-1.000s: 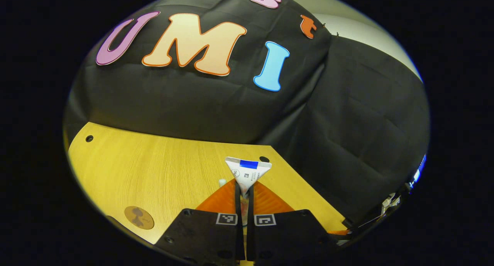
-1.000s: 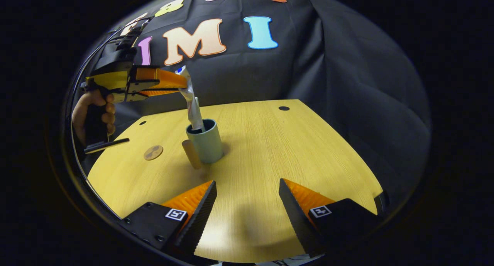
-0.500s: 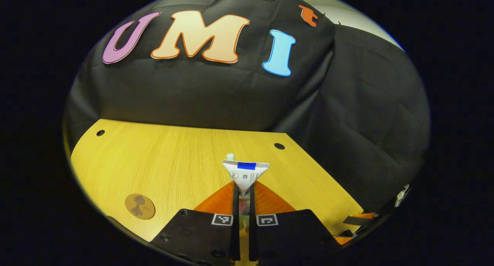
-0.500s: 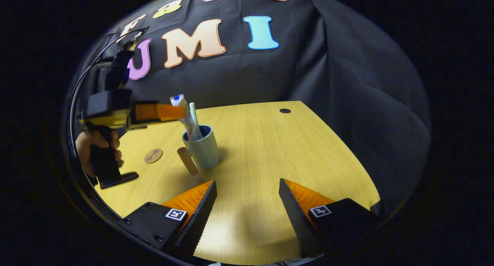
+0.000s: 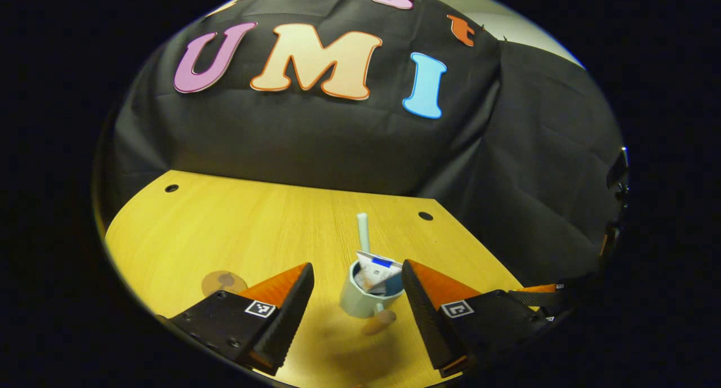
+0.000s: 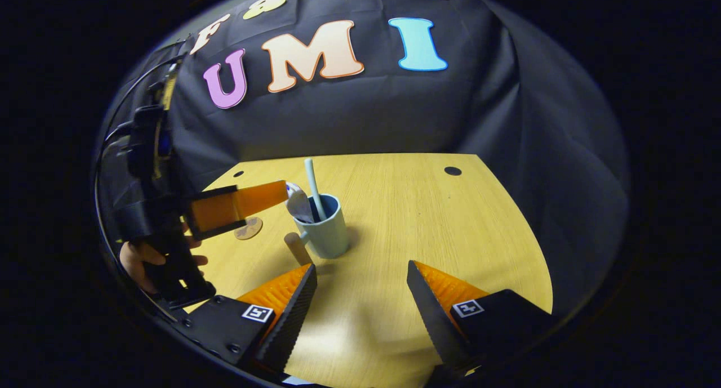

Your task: Put the toothbrush and toothpaste on the desktop into the cup, then pick up the cup and place it on the coaster on the desktop.

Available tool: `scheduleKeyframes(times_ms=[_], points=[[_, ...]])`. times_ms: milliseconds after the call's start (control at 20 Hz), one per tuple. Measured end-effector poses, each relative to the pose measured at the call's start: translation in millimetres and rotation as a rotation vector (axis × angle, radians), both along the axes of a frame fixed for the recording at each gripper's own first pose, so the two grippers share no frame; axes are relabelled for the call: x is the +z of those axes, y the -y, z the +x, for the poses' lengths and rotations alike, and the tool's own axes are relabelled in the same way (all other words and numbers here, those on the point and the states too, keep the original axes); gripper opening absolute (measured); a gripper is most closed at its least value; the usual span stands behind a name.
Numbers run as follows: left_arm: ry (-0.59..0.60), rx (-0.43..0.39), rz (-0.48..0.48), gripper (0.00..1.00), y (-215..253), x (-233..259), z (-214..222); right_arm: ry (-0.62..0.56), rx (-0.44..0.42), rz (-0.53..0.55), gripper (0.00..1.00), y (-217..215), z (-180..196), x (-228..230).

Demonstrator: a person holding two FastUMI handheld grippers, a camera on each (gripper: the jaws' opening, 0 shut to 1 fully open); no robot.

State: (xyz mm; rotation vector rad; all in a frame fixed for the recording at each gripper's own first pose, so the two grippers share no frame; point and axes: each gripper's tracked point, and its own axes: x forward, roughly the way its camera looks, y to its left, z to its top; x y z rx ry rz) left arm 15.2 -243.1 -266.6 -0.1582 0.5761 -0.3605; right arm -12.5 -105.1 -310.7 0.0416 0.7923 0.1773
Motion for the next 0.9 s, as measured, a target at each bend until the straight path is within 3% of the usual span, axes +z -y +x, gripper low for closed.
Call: scheduleKeyframes(times_ms=[50,350,450,500,700,750,800,850,900], points=[[0.015,0.017,0.004,0.92,-12,5,0,-0.012,-0.006,0.015,0.95,-7,8,2],[0.095,0.098,0.117,0.95,-101,29,-2,-0.210,-0.037,0.092,0.99,-54,24,-22],[0.110,0.122,0.146,0.95,-129,32,-3,-0.265,-0.039,0.078,0.94,-63,28,-35],[0.110,0.133,0.149,0.95,-141,31,-4,-0.294,-0.037,0.073,0.99,-68,29,-41],[0.100,0.186,0.158,0.95,-187,31,-6,-0.371,-0.061,0.068,0.99,-85,45,-57],[0.104,0.196,0.161,0.95,-197,32,-6,-0.386,-0.066,0.063,0.94,-89,48,-60],[0.108,0.206,0.166,0.95,-207,32,-5,-0.401,-0.067,0.051,0.98,-92,51,-65],[0.103,0.208,0.173,0.95,-215,32,-6,-0.417,-0.066,0.042,0.94,-96,54,-69],[0.100,0.212,0.178,0.95,-225,32,-8,-0.436,-0.063,0.029,0.98,-98,55,-75]])
